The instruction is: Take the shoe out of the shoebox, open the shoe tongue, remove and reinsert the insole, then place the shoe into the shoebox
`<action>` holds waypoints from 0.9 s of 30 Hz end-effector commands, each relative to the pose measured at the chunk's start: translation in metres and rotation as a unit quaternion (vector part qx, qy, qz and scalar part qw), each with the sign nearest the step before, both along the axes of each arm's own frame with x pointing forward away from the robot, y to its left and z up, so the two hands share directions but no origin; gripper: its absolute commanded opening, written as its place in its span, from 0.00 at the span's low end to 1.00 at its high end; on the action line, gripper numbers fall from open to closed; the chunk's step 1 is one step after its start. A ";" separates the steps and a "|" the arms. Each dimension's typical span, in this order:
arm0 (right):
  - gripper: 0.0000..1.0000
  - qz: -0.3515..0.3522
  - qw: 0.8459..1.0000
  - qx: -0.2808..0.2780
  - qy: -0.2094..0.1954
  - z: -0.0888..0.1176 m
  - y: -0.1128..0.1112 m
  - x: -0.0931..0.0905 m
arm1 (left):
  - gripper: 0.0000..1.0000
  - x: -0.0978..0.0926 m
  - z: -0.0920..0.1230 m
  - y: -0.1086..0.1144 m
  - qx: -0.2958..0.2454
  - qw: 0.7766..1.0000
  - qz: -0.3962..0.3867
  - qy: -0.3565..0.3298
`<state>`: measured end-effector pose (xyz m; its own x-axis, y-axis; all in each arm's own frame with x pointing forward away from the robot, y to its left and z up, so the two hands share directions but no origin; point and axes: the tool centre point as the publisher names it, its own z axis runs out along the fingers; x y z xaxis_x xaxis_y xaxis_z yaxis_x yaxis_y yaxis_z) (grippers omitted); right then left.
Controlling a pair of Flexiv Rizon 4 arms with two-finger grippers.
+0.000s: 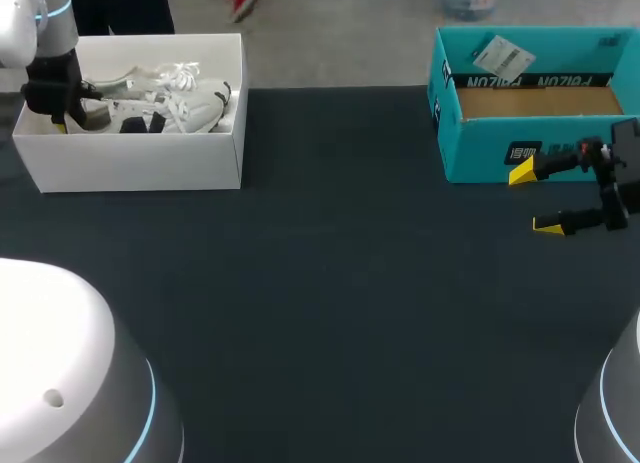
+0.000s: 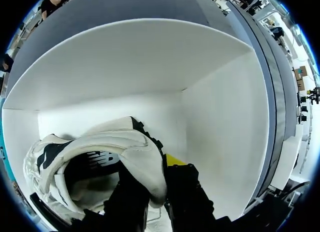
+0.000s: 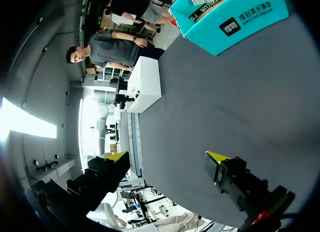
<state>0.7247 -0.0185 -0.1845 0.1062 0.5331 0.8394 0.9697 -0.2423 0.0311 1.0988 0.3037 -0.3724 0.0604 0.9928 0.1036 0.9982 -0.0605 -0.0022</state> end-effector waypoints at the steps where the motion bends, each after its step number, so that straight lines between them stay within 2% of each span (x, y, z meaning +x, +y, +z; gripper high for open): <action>1: 1.00 -0.001 1.000 -0.002 0.000 0.000 0.001 -0.001 | 0.00 -0.002 0.010 0.003 0.001 1.000 -0.013 0.004; 3: 1.00 -0.001 1.000 -0.002 0.000 0.000 0.001 -0.001 | 0.00 -0.003 0.015 0.004 0.006 1.000 -0.021 -0.002; 10: 1.00 -0.001 1.000 -0.002 0.000 0.000 0.001 -0.001 | 0.00 -0.006 0.047 0.010 -0.031 0.998 -0.042 0.024; 27: 1.00 -0.001 1.000 -0.002 0.000 0.000 0.001 -0.001 | 0.00 -0.020 0.135 0.009 -0.014 0.998 -0.064 0.026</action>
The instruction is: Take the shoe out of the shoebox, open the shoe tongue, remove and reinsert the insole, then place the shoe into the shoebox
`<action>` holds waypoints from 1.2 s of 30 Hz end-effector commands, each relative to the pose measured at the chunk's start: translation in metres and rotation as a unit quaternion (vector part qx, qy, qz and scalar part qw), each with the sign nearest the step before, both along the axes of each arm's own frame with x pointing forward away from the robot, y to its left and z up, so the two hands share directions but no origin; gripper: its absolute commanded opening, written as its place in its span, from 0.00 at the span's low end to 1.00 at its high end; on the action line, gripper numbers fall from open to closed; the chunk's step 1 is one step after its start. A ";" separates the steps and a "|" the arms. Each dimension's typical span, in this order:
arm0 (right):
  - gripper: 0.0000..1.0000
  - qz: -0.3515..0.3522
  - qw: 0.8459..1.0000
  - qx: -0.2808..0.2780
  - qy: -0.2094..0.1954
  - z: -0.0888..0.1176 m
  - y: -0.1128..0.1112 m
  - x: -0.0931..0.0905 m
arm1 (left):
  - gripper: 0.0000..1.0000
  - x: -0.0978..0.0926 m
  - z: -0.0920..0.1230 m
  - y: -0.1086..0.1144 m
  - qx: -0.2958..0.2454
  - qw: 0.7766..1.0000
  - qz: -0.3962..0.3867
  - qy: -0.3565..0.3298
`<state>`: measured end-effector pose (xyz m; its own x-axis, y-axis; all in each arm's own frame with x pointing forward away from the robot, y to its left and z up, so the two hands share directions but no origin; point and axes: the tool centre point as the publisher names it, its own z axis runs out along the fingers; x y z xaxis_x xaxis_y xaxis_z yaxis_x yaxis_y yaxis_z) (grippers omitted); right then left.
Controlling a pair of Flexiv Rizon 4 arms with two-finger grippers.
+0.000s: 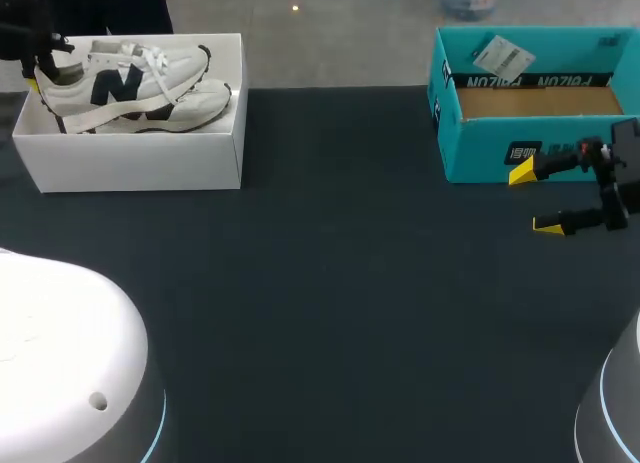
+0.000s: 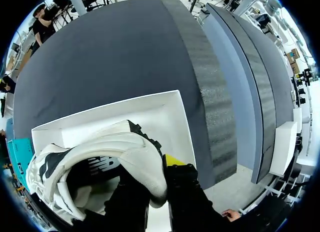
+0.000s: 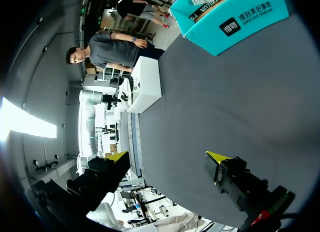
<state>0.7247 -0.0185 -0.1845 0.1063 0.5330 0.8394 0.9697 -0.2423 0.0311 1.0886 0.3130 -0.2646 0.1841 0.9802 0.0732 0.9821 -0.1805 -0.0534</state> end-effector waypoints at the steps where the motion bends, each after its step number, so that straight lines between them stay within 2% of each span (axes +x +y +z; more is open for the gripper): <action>1: 1.00 -0.001 1.000 -0.002 0.000 0.000 0.001 -0.001 | 0.00 -0.011 0.031 -0.001 -0.002 1.000 -0.005 -0.001; 7: 1.00 -0.001 1.000 -0.002 0.000 0.000 0.001 -0.001 | 0.00 -0.017 0.055 -0.002 -0.010 1.000 -0.015 0.003; 12: 1.00 -0.001 1.000 -0.002 0.000 0.000 0.001 -0.001 | 0.00 -0.020 0.066 -0.005 -0.017 1.000 -0.010 -0.008; 36: 1.00 -0.001 1.000 -0.002 0.000 0.000 0.001 -0.001 | 0.00 -0.020 0.067 -0.005 -0.018 1.000 -0.010 -0.008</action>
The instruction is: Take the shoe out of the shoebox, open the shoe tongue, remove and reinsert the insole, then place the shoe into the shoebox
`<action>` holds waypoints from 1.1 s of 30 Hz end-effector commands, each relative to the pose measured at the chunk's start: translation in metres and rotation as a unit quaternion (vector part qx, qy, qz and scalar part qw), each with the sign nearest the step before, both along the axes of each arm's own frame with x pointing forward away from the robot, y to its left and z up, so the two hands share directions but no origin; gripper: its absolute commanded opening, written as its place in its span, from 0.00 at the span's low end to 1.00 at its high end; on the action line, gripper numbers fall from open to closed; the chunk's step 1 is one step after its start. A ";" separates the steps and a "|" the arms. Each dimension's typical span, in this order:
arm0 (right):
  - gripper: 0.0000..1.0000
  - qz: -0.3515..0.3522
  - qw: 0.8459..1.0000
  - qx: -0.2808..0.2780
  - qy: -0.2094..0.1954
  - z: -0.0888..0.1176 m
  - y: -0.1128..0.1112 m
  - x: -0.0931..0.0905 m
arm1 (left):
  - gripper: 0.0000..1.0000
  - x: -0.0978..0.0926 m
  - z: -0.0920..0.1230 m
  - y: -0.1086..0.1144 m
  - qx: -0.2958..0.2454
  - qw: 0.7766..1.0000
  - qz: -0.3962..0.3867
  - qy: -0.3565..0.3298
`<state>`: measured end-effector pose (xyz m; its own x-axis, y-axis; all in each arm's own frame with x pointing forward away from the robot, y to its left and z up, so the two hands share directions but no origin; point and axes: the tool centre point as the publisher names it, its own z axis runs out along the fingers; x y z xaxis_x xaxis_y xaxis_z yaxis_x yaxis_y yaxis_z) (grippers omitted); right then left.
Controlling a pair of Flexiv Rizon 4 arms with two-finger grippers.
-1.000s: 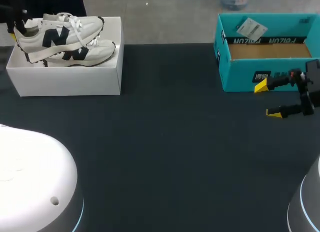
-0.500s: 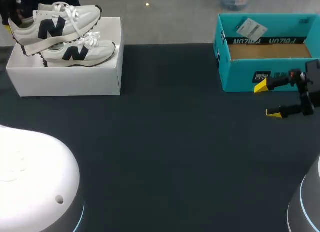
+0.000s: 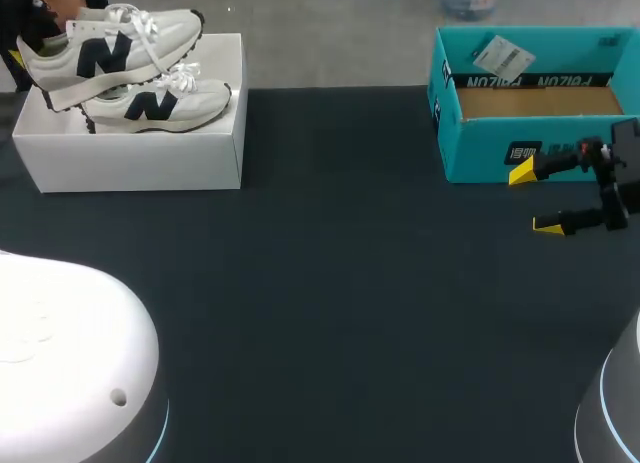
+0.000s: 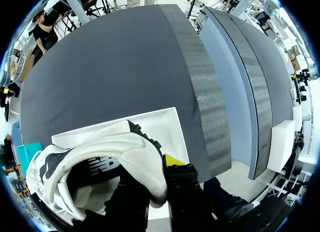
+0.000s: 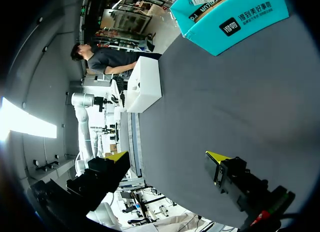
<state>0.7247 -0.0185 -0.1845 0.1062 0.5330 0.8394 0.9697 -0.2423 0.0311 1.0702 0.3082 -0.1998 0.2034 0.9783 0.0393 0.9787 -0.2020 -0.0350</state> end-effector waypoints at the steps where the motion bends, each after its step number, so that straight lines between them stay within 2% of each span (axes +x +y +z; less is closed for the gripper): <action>1: 1.00 -0.001 1.000 -0.002 0.000 0.000 0.001 -0.001 | 0.00 -0.002 0.002 0.000 0.001 1.000 0.000 -0.002; 10: 1.00 -0.001 1.000 -0.002 0.000 0.000 0.001 -0.001 | 0.00 -0.049 0.026 -0.014 0.004 1.000 -0.001 -0.013; 18: 1.00 -0.001 1.000 -0.002 0.000 0.000 0.001 -0.001 | 0.00 -0.100 0.040 -0.033 0.003 0.999 -0.016 -0.035; 22: 1.00 -0.001 1.000 -0.002 0.000 0.000 0.001 -0.001 | 0.00 -0.127 0.041 -0.046 0.016 0.999 -0.022 -0.028; 33: 1.00 -0.001 1.000 -0.002 0.000 0.000 0.001 -0.001 | 0.00 -0.182 0.047 -0.084 0.017 0.999 -0.007 -0.035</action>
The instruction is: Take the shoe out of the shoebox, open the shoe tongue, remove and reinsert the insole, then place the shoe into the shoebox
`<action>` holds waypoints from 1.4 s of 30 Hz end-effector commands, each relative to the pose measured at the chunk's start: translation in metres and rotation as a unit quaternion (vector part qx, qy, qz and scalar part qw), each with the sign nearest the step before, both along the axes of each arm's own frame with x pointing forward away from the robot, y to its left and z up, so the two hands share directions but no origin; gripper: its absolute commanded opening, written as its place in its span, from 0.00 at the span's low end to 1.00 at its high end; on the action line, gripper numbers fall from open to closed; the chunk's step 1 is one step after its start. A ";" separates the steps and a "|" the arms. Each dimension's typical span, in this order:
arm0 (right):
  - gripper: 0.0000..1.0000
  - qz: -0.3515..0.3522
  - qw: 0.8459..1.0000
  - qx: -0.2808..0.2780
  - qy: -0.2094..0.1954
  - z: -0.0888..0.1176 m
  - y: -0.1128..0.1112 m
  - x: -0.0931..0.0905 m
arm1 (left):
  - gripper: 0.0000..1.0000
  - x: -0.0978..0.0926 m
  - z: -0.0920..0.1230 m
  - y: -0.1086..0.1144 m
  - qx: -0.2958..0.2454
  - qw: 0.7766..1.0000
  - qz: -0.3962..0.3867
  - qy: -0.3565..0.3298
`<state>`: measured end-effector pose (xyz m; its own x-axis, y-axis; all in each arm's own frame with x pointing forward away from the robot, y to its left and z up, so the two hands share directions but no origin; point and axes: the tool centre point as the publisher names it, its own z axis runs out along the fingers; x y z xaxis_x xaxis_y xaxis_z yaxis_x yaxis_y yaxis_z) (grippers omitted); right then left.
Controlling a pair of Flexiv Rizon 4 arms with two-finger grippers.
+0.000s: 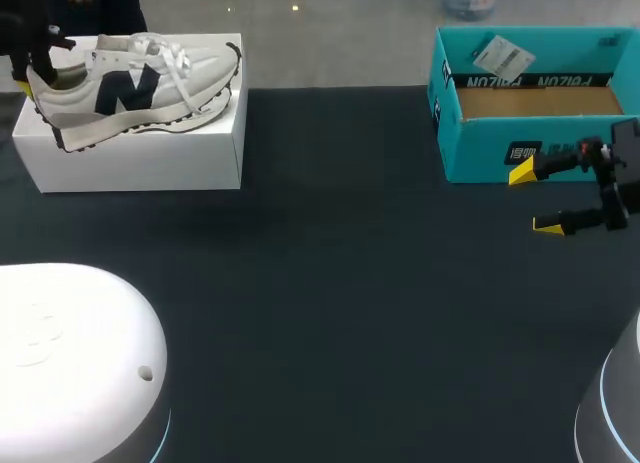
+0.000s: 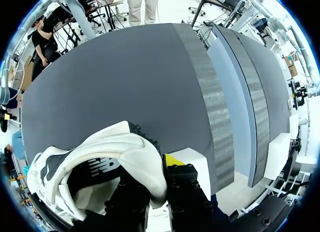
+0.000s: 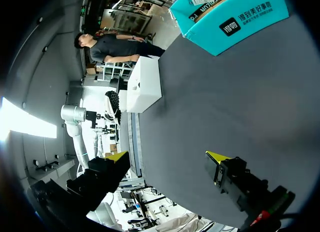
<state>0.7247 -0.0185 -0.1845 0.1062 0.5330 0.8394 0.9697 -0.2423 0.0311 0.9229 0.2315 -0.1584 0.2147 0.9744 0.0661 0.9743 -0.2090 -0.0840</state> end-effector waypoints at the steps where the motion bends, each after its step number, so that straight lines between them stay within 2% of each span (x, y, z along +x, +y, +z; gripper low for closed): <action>1: 1.00 -0.001 1.000 -0.002 0.000 0.000 0.001 -0.001 | 0.00 -0.039 0.006 -0.012 -0.002 0.998 -0.003 -0.056; 16: 1.00 -0.001 1.000 -0.002 0.000 0.000 0.001 -0.001 | 0.00 -0.128 0.024 -0.095 -0.010 0.995 -0.041 -0.088; 26: 1.00 -0.001 1.000 -0.002 0.000 0.000 0.001 -0.001 | 0.00 -0.181 0.023 -0.139 0.001 0.995 -0.047 -0.091; 34: 1.00 -0.001 1.000 -0.002 0.000 0.000 0.001 -0.001 | 0.00 -0.206 0.020 -0.169 0.000 0.994 -0.051 -0.096; 42: 1.00 -0.001 1.000 -0.002 0.000 0.000 0.001 -0.001 | 0.00 -0.212 0.016 -0.186 0.001 0.994 -0.062 -0.092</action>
<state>0.7247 -0.0185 -0.1845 0.1062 0.5330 0.8394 0.9697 -0.2423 0.0312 0.7130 0.0455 -0.1409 0.3175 0.9410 0.1175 0.9455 -0.3235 0.0363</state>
